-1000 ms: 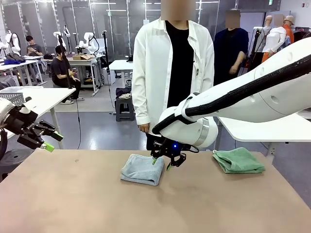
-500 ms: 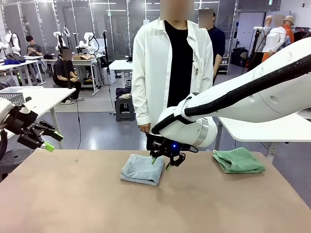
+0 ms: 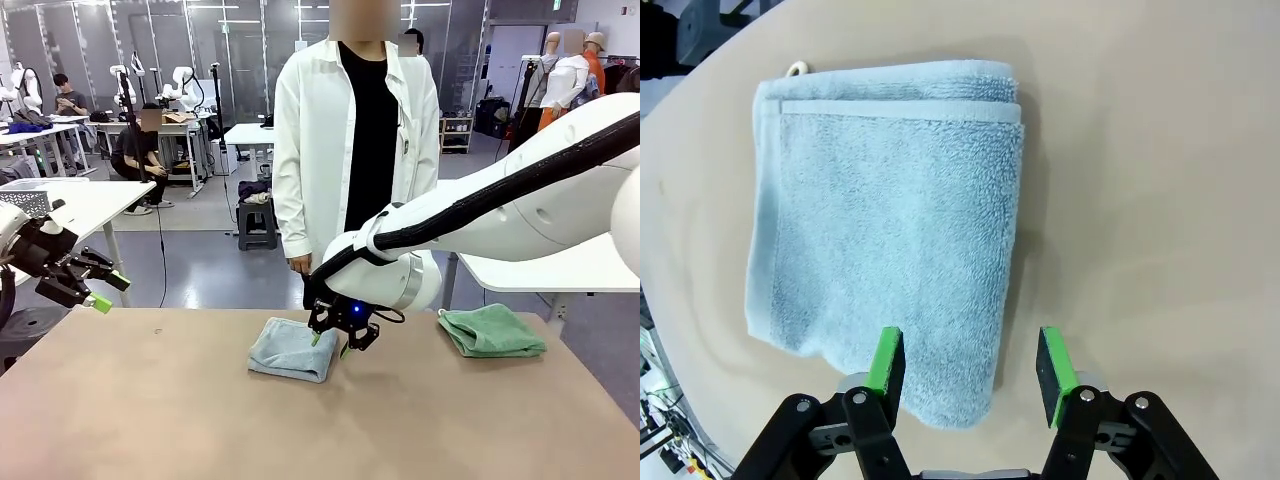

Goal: Fold the towels and place them in the basket.
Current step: Stack the folded Towel with hook on the right side of the table.

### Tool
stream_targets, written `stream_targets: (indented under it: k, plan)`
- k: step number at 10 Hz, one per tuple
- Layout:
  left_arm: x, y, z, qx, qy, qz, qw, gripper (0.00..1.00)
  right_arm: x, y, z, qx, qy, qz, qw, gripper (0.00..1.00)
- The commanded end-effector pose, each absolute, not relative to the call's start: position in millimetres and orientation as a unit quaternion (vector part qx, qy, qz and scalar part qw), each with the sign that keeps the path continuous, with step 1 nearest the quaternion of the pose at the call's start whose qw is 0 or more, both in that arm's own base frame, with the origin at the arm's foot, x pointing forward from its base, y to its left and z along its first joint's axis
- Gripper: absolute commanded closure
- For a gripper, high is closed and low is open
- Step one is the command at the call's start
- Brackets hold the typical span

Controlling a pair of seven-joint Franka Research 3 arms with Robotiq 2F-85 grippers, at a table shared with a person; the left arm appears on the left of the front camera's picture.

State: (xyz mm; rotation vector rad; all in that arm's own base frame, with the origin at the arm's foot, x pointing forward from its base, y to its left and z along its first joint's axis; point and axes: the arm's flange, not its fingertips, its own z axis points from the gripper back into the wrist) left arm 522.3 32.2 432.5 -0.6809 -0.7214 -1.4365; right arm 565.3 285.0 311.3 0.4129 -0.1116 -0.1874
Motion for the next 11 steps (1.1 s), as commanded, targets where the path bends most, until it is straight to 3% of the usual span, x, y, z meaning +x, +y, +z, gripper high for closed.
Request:
stream_targets:
  k: [1, 7, 8, 9, 10, 11]
  plan:
    - [520, 31, 435, -0.297, -0.318, -0.631, 0.643, 0.19, 572, 289, 306, 0.204, -0.065, -0.102, 0.972, 0.33]
    - [520, 31, 435, -0.297, -0.318, -0.631, 0.643, 0.19, 577, 289, 294, 0.220, -0.079, -0.113, 0.966, 0.33]
    - [520, 31, 435, -0.297, -0.318, -0.631, 0.643, 0.19, 578, 288, 294, 0.222, -0.084, -0.115, 0.965, 0.52]
    - [520, 31, 435, -0.297, -0.318, -0.631, 0.643, 0.19, 578, 288, 294, 0.225, -0.087, -0.117, 0.963, 0.52]
    - [520, 31, 435, -0.297, -0.318, -0.631, 0.643, 0.19, 579, 288, 293, 0.226, -0.091, -0.119, 0.963, 0.72]
    - [520, 31, 435, -0.297, -0.318, -0.631, 0.643, 0.19, 579, 288, 293, 0.229, -0.095, -0.120, 0.961, 0.57]
